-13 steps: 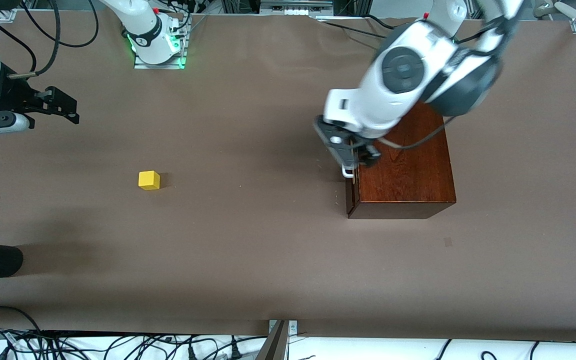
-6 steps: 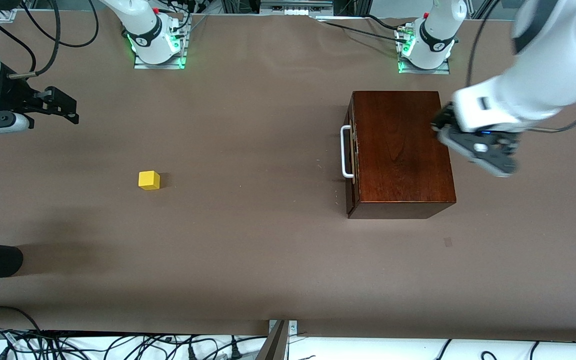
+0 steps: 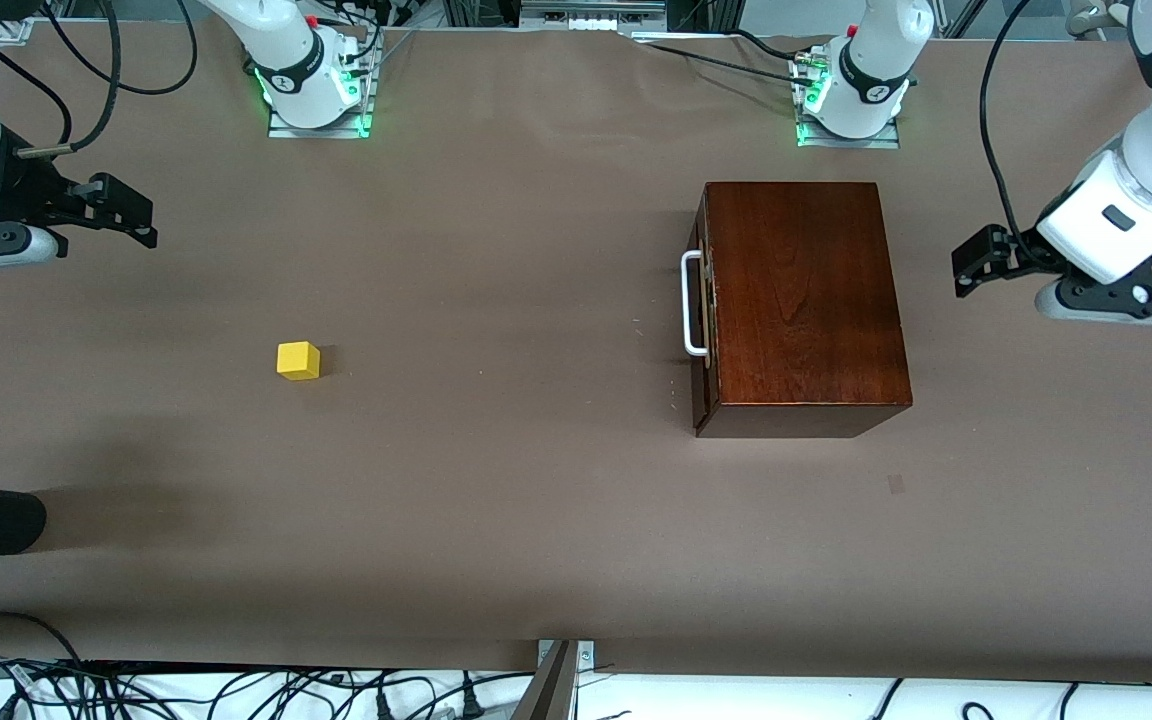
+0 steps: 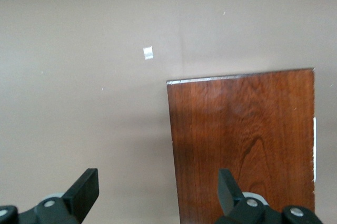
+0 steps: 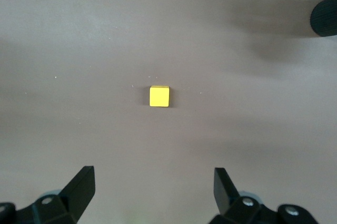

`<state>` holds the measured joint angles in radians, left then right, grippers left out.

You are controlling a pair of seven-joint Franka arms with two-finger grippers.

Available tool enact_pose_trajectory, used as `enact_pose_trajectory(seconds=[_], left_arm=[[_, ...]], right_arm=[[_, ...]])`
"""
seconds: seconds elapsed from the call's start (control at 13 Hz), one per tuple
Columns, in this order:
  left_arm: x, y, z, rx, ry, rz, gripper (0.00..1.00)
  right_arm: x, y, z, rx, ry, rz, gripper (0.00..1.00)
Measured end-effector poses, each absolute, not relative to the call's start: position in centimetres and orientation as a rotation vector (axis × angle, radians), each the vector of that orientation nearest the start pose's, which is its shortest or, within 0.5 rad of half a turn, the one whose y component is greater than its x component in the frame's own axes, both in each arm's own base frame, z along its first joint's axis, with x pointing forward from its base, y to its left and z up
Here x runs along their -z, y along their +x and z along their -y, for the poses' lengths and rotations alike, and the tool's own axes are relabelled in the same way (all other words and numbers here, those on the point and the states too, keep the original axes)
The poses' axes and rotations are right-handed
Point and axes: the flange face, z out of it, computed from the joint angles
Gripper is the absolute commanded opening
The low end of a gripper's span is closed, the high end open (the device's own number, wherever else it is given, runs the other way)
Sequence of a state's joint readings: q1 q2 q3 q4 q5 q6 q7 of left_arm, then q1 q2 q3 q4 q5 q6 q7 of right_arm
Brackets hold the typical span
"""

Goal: Open drawer, take yellow block, close drawer

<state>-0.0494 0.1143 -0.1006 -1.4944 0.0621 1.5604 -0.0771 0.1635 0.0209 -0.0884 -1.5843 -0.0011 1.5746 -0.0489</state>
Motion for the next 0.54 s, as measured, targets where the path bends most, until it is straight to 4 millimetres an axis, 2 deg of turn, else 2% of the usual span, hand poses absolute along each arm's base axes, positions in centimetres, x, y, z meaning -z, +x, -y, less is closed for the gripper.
enact_pose_trajectory(seconds=[0.23,0.54], left_arm=[[-57.5,57.3,7.3,-0.054,-3.078,-0.114,1.00],[-57.5,57.1,6.8,-0.041,-3.079,-0.100,1.00]], right_arm=[[-60.7,55.9,-4.2,-0.048,-3.139,0.195,1.00],[-60.7,55.9,-4.2,-0.048,-3.139,0.195,1.00]])
